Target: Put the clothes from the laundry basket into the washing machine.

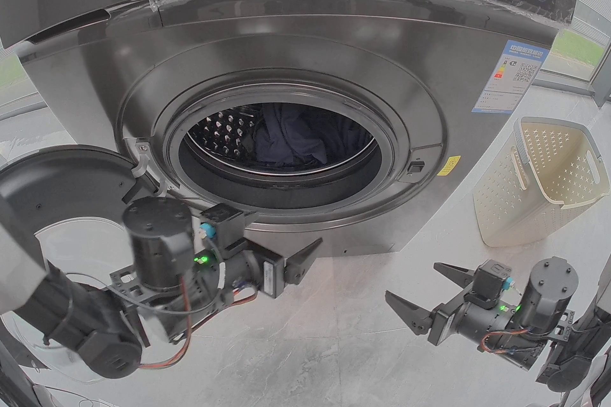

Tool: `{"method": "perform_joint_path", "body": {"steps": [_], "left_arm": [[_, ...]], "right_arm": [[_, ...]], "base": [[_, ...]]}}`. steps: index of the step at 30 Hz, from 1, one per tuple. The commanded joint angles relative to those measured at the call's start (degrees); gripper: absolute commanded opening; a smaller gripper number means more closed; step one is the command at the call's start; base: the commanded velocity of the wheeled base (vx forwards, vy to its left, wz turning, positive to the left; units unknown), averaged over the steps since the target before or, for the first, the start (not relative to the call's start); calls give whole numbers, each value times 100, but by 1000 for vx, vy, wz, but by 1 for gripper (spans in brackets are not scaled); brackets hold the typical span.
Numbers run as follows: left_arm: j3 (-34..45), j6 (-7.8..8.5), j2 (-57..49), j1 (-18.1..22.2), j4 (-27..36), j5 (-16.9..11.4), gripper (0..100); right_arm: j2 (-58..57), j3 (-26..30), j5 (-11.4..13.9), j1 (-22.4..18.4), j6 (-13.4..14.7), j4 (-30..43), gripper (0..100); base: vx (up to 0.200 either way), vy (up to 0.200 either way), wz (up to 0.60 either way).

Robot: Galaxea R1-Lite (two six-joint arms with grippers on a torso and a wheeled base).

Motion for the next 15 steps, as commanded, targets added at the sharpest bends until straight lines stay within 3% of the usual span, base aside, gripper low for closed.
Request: {"method": "perform_joint_path", "body": {"steps": [1, 4, 8, 11, 15], "left_arm": [[1087, 159, -1306, -106, -105, 8, 100], [1430, 221, -1578, -10, -157, 61, 100], [1816, 133, -2176, 140, -289, 96, 100], [2010, 142, -2501, 289, -280, 79, 100], [2352, 221, -3362, 579, -157, 61, 100]], "right_arm": [[-908, 453, -120, -219, -10, 2, 100], [-1260, 558, -181, -281, -28, 19, 100], [-1682, 558, -181, -588, -98, 177, 100], [-1875, 558, -190, -667, -107, 441, 100], [-2798, 558, -278, -694, -203, 1478, 100]], "base": [[0, 0, 0], [-133, 0, 0], [-200, 0, 0], [0, 0, 0], [-150, 0, 0]]}}
